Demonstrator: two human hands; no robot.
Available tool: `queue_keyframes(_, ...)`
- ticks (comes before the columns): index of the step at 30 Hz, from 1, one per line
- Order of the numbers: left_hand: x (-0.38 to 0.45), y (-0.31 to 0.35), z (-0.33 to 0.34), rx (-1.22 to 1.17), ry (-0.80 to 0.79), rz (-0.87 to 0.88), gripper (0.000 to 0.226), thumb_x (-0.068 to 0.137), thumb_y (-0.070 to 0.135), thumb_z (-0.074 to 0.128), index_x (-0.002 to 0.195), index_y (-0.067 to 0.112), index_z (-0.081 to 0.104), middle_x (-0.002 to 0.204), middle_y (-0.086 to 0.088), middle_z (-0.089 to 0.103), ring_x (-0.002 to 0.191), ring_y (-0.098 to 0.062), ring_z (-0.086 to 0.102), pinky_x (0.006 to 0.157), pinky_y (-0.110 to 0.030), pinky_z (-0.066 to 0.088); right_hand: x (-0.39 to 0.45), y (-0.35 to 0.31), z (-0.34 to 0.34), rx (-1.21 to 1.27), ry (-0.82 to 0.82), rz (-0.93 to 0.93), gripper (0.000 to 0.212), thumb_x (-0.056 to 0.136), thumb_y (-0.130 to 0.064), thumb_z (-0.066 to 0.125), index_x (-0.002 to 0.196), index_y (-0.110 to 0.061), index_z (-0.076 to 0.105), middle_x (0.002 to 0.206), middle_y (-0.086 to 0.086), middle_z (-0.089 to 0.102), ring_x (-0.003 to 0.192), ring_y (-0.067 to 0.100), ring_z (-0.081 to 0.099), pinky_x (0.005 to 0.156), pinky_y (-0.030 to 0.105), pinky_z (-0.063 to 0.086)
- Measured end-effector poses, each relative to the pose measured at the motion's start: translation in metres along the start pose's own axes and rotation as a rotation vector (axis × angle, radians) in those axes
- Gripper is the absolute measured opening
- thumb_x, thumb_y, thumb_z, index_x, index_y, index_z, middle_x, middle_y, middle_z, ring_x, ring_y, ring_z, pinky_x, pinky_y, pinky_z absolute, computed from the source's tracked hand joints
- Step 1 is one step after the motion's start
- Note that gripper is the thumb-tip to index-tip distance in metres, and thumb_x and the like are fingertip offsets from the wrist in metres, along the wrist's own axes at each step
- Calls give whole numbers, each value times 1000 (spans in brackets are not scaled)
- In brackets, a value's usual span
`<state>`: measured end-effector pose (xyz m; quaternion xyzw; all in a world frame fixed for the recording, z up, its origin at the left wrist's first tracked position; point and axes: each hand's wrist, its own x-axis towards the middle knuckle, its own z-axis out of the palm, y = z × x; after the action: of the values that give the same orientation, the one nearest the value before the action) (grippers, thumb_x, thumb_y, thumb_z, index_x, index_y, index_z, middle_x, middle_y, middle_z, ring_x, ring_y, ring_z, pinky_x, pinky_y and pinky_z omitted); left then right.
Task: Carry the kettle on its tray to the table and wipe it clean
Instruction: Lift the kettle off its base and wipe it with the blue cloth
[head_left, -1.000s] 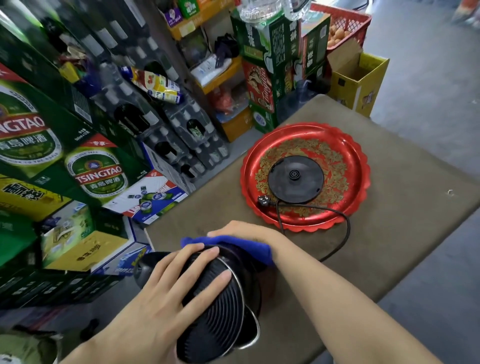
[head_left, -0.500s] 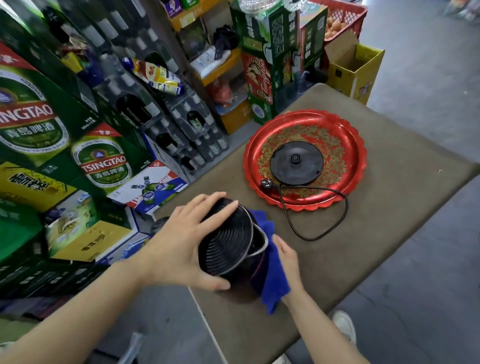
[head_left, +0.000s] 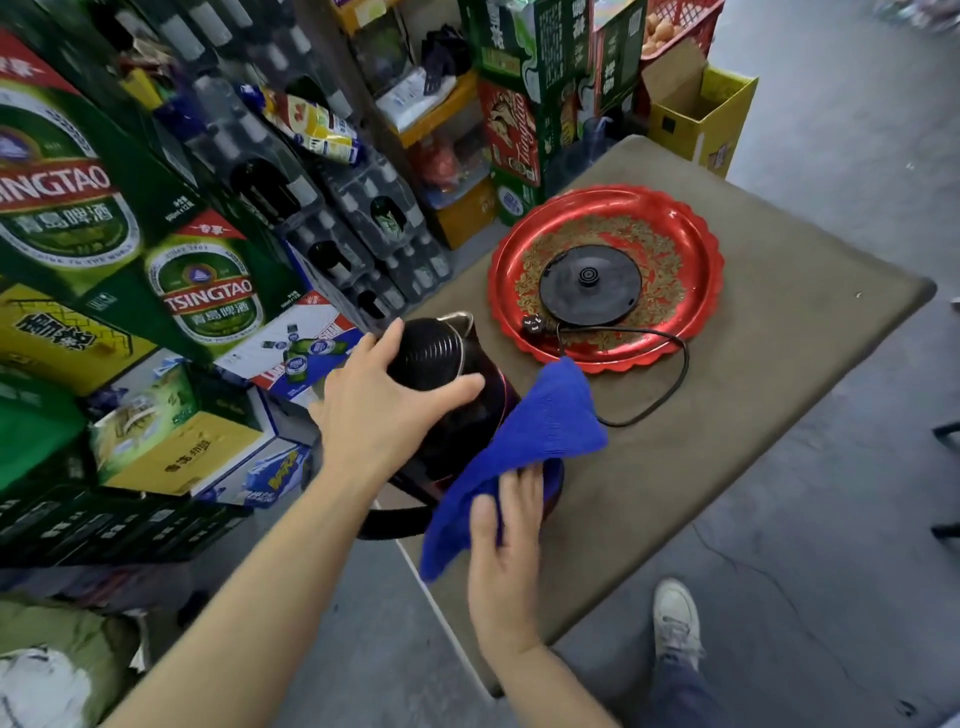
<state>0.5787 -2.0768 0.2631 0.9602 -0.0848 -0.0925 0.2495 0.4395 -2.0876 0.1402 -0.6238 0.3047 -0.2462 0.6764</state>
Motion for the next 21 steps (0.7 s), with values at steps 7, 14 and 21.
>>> queue_keyframes(7, -8, 31, 11, 163, -121, -181, 118, 60, 95, 49, 158, 36, 19, 168, -4, 18, 147, -47, 22, 115, -66, 18, 45, 75, -22, -668, 26, -321, 76, 94, -68, 28, 141, -8, 29, 139, 34, 48, 130, 38, 31, 109, 49, 22)
queue_keyframes(14, -10, 32, -1, 72, -430, 29, 106, 69, 80, 65, 156, 50, 10, 170, 3, -4, 153, -26, 22, 117, -45, 30, 68, 98, -84, -776, -123, -276, 81, 98, -58, 30, 137, 12, 39, 135, 34, 52, 127, 37, 35, 109, 41, 27)
queue_keyframes(21, -43, 17, 16, 111, -320, 103, 101, 68, 86, 57, 151, 61, 5, 169, 15, -6, 151, -27, 26, 114, -52, 35, 92, 65, -140, -783, 214, -204, 21, 84, -10, 62, 103, -3, 68, 93, 14, 71, 88, 36, 67, 69, 38, 51)
